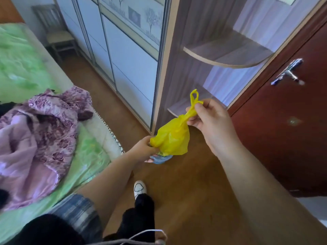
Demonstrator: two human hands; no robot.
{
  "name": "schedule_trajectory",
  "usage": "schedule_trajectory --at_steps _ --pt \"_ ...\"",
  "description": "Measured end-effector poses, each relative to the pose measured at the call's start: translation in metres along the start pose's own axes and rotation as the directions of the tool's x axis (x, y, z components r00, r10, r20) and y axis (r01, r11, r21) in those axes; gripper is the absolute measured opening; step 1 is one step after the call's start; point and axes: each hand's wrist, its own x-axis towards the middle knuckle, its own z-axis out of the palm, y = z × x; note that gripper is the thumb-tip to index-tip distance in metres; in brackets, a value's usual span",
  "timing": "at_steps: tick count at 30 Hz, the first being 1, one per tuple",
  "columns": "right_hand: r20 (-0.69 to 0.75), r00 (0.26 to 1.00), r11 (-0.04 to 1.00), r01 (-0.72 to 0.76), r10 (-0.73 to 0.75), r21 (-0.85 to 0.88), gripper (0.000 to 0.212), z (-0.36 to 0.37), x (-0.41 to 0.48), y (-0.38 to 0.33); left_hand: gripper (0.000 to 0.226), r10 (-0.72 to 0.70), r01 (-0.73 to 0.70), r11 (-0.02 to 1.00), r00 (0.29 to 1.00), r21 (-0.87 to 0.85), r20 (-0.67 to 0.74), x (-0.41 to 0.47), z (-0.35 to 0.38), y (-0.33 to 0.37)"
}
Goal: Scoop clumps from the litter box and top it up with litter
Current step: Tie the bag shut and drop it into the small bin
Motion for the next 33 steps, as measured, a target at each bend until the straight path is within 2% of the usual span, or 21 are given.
schedule_trajectory --at_steps 4,8,12,16,22,24,27,28,31,33 --pt "-0.022 0.992 0.992 -0.122 0.121 -0.022 0.014 0.003 0.072 0.056 0.036 -0.081 0.081 0.994 0.997 0.068 0.01 0.081 -0.015 -0.002" --pt "-0.039 0.966 0.964 -0.259 0.257 -0.054 0.008 0.006 0.131 0.117 0.061 -0.173 0.174 0.976 0.985 0.127 -0.023 0.166 -0.03 -0.029" --pt "-0.026 0.938 0.929 -0.347 0.346 -0.131 0.01 0.006 0.181 0.185 0.052 -0.209 0.213 0.96 0.977 0.18 -0.038 0.236 -0.038 -0.047" --pt "0.002 0.917 0.894 -0.389 0.399 -0.223 0.01 0.001 0.223 0.27 0.069 -0.287 0.299 0.945 0.953 0.13 -0.102 0.312 -0.034 -0.104" --pt "0.013 0.854 0.813 -0.491 0.521 -0.313 0.01 -0.013 0.284 0.45 0.059 -0.37 0.384 0.922 0.912 0.055 -0.178 0.415 -0.013 -0.209" --pt "-0.009 0.819 0.767 -0.541 0.574 -0.346 0.011 -0.015 0.302 0.509 0.057 -0.41 0.42 0.908 0.888 0.002 -0.209 0.437 -0.004 -0.243" --pt "0.035 0.76 0.686 -0.564 0.649 -0.459 0.008 -0.019 0.329 0.6 0.049 -0.444 0.448 0.893 0.857 -0.049 -0.262 0.459 0.01 -0.286" --pt "0.042 0.758 0.654 -0.531 0.65 -0.54 0.003 -0.021 0.337 0.628 0.047 -0.451 0.454 0.889 0.85 -0.053 -0.273 0.464 0.014 -0.296" --pt "0.011 0.766 0.482 -0.393 0.642 -0.783 0.018 -0.033 0.354 0.698 0.042 -0.455 0.466 0.884 0.843 -0.034 -0.288 0.474 0.021 -0.319" --pt "-0.043 0.74 0.382 -0.394 0.671 -0.836 0.016 -0.042 0.363 0.723 0.043 -0.437 0.457 0.889 0.849 -0.003 -0.296 0.476 0.021 -0.324"
